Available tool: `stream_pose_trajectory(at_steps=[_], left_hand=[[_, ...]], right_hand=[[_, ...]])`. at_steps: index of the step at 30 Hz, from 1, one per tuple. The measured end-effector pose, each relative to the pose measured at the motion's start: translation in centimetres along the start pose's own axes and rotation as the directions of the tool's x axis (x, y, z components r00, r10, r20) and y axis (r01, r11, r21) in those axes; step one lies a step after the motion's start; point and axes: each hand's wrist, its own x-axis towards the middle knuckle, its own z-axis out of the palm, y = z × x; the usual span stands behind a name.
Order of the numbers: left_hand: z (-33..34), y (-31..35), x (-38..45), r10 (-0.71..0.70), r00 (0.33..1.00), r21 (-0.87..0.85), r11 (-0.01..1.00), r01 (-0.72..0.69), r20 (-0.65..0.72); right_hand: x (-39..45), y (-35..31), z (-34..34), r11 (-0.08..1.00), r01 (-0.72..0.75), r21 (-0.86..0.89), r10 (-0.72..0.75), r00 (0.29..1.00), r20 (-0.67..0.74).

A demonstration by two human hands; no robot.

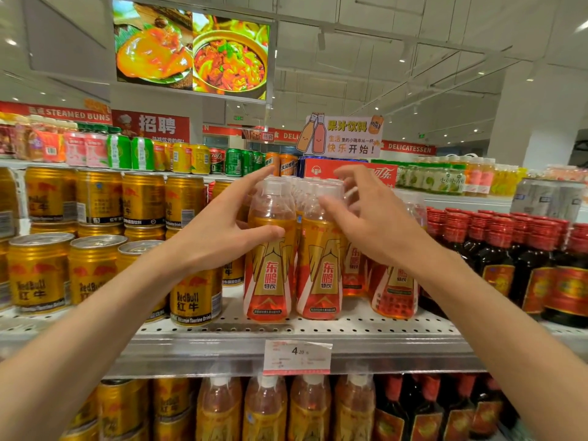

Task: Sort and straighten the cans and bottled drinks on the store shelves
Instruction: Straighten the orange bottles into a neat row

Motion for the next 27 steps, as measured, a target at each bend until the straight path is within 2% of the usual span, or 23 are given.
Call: stream_pose_trajectory(at_steps=[5, 11, 15, 18, 21, 25, 27], left_hand=[[-0.2, -0.1, 0.1, 0.008, 0.999, 0.021, 1.000, -0.008, 0.032], [-0.3, -0.3, 0.1, 0.020, 1.000, 0.034, 0.999, -0.020, 0.016], [-0.2, -0.1, -0.1, 0.044, 0.999, 0.070, 0.997, -0.044, 0.005], [0.1, 0.2, -0.2, 0.064, 0.998, 0.131, 0.989, -0.064, 0.000], [0.1, 0.2, -0.2, 0.105, 0.994, 0.288, 0.953, -0.096, -0.014], [0.9, 1.2, 0.3, 0.248, 0.966, 0.458, 0.869, -0.189, -0.072], [1.8, 2.5, 1.1, 0.314, 0.947, 0.547, 0.806, -0.226, -0.071]], right_hand=[[-4.4, 0.4, 0.2, 0.983, -0.182, 0.032, 0.164, 0.940, 0.298], [-4.5, 0.4, 1.2, 0.970, -0.212, 0.118, 0.174, 0.948, 0.267], [-5.0, 0.5, 1.2, 0.976, -0.186, 0.109, 0.153, 0.954, 0.257], [-5.3, 0.3, 1.1, 0.989, -0.144, 0.039, 0.130, 0.959, 0.252], [-5.2, 0.3, 0.2, 0.997, -0.062, -0.048, 0.069, 0.982, 0.173], [-4.5, 1.7, -1.9, 0.989, 0.094, -0.115, -0.101, 0.993, -0.061], [-3.7, 3.0, -3.1, 0.972, 0.083, -0.218, -0.122, 0.978, -0.172]])
